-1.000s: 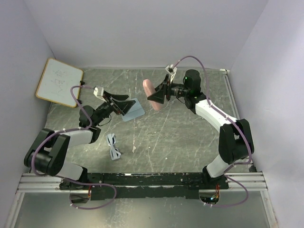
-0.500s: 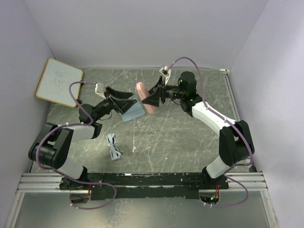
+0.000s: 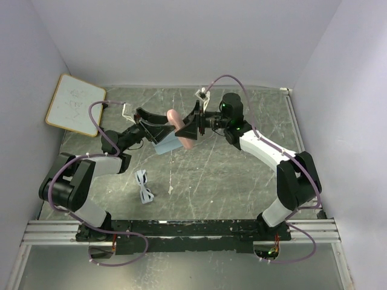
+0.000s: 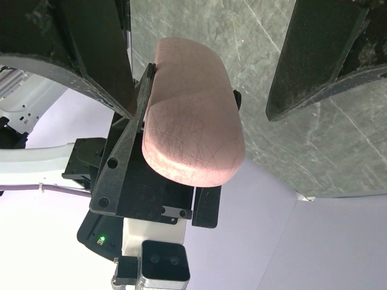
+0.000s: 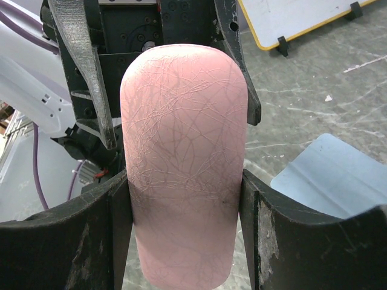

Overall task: Organize the sunglasses
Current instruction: Open the sunglasses case at the center of the board.

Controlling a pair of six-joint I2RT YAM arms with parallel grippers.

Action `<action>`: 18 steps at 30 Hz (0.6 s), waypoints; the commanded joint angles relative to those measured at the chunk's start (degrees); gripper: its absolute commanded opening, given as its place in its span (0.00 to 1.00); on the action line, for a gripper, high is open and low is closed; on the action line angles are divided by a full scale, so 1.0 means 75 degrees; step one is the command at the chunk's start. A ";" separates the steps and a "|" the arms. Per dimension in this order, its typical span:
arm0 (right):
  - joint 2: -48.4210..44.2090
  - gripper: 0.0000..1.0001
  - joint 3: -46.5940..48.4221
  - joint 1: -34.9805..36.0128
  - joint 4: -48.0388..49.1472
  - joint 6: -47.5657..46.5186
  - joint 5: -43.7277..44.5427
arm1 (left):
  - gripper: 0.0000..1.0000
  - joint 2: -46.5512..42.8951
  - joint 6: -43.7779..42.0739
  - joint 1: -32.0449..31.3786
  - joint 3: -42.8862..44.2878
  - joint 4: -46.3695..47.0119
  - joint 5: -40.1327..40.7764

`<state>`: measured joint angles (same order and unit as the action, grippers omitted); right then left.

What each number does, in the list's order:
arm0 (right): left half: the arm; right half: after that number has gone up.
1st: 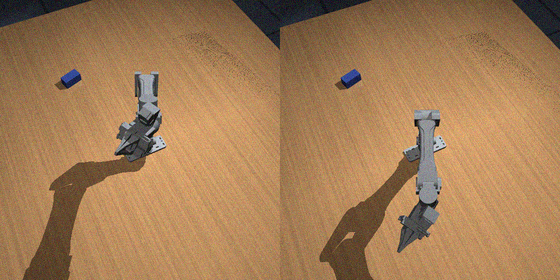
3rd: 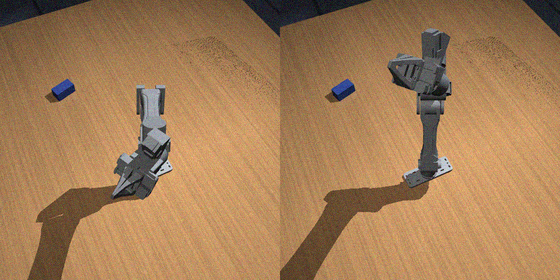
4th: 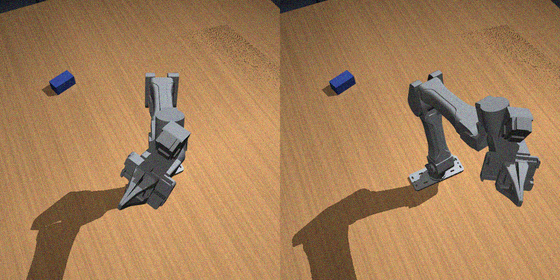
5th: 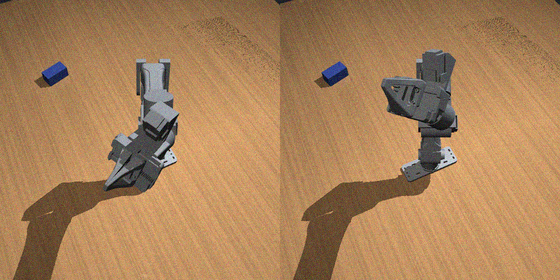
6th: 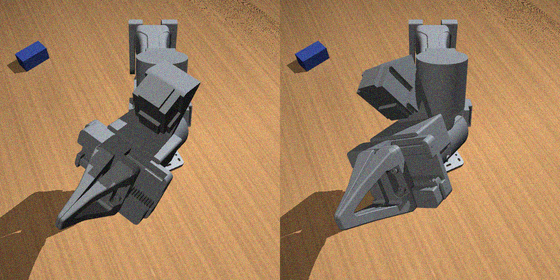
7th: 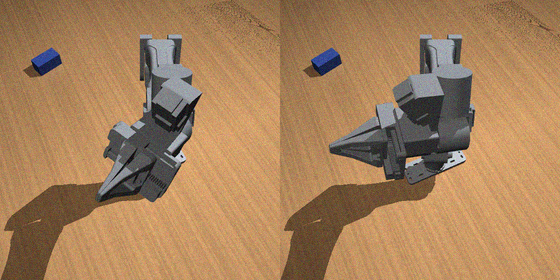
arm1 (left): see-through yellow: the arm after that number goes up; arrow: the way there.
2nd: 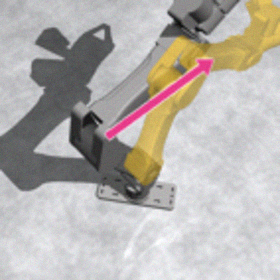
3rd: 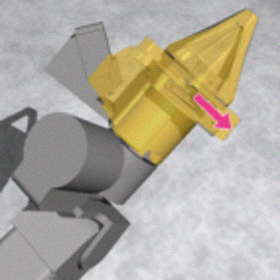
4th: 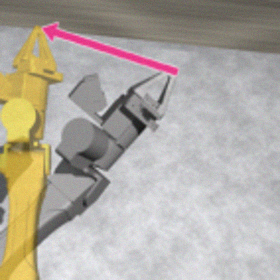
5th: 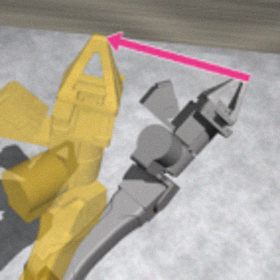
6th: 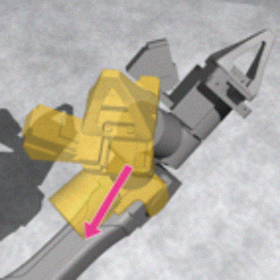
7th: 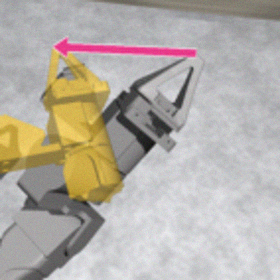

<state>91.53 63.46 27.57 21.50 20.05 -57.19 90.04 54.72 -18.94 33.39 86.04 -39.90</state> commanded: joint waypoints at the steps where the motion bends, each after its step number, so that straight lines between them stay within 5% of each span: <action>1: 0.0101 0.00 0.0299 0.0061 0.0241 0.0000 -0.0086 | 1.00 0.0083 0.0032 -0.0006 0.0189 0.0952 -0.0220; 18: 0.0302 0.00 0.0686 0.0060 0.0164 -0.0053 -0.0146 | 0.93 0.0242 0.0005 0.0006 0.0366 0.1038 -0.0628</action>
<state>93.62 67.02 27.83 21.56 20.12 -57.47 90.70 54.70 -18.96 33.76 86.21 -41.82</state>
